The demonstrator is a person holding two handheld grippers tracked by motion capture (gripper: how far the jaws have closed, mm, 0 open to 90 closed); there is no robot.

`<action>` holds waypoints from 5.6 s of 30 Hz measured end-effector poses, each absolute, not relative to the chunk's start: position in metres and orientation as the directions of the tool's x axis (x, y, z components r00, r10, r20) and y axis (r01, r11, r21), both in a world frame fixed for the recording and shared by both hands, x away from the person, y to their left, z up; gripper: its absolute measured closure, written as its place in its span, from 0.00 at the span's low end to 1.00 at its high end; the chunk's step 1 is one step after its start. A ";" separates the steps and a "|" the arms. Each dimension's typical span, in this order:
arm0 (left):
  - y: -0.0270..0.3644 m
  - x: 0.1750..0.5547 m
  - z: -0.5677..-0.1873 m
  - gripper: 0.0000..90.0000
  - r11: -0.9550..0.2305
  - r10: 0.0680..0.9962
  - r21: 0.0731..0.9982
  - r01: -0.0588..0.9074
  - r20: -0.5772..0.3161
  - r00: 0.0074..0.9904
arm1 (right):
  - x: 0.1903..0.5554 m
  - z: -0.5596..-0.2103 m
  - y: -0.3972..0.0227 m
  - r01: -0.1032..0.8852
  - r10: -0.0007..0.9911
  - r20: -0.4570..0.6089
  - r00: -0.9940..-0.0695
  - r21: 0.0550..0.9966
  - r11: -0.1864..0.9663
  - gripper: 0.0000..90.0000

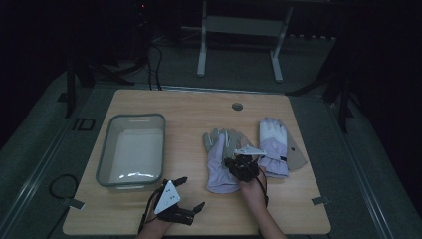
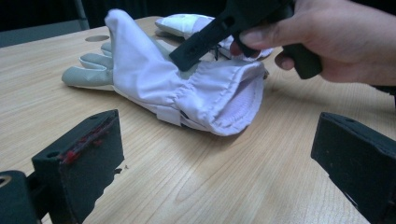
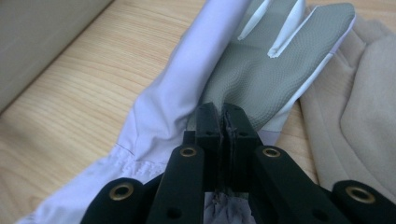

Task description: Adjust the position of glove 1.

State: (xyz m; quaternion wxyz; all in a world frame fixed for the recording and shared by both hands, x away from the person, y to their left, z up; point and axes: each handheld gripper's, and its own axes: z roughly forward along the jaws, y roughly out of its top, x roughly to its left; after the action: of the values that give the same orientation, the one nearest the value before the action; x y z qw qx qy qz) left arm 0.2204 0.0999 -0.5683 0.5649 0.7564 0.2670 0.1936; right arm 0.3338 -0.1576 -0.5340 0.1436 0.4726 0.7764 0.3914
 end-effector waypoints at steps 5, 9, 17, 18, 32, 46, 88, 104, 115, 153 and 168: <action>0.100 0.220 -0.568 0.03 -0.220 0.622 0.958 0.186 -0.009 0.783 | 0.337 -0.544 -0.156 0.623 0.852 0.115 -0.511 0.732 0.275 0.91; 0.100 0.220 -0.568 0.03 -0.222 0.620 0.957 0.187 -0.009 0.785 | 0.341 -0.548 -0.157 0.631 0.850 0.117 -0.514 0.723 0.283 0.82; 0.100 0.220 -0.568 0.03 -0.223 0.621 0.957 0.186 -0.008 0.784 | 0.338 -0.522 -0.161 0.598 0.842 0.075 -0.535 0.738 0.314 0.59; 0.100 0.220 -0.568 0.03 -0.222 0.621 0.957 0.186 -0.009 0.784 | 0.338 -0.514 -0.165 0.588 0.842 0.073 -0.534 0.748 0.307 0.57; 0.100 0.221 -0.568 0.03 -0.219 0.624 0.957 0.192 -0.014 0.781 | 0.358 -0.460 -0.243 0.553 0.887 0.008 -0.462 0.784 0.281 0.54; 0.100 0.221 -0.568 0.03 -0.220 0.624 0.956 0.194 -0.015 0.781 | 0.371 -0.479 -0.298 0.626 0.905 0.037 -0.424 0.734 0.264 0.53; 0.100 0.222 -0.568 0.03 -0.217 0.626 0.955 0.201 -0.022 0.780 | 0.386 -0.510 -0.303 0.645 0.932 -0.017 -0.363 0.717 0.264 0.98; 0.100 0.222 -0.568 0.03 -0.219 0.624 0.955 0.200 -0.020 0.781 | 0.398 -0.523 -0.305 0.659 0.923 0.027 -0.383 0.708 0.253 0.75; 0.100 0.222 -0.568 0.03 -0.220 0.623 0.954 0.202 -0.022 0.782 | 0.418 -0.538 -0.317 0.720 0.891 0.147 -0.430 0.651 0.240 0.69; 0.100 0.222 -0.568 0.03 -0.218 0.625 0.955 0.203 -0.023 0.780 | 0.375 -0.413 -0.248 0.665 0.914 0.114 -0.389 0.722 0.193 0.89; 0.100 0.221 -0.568 0.03 -0.217 0.624 0.956 0.198 -0.021 0.781 | 0.335 -0.415 -0.172 0.646 0.849 0.156 -0.505 0.720 0.252 0.89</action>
State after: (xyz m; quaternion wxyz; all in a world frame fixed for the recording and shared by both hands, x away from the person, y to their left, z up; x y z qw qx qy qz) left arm 0.2212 0.0998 -0.5682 0.5639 0.7568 0.2715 0.1887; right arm 0.3347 -0.1723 -0.4151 0.1333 0.4791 0.7800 0.3799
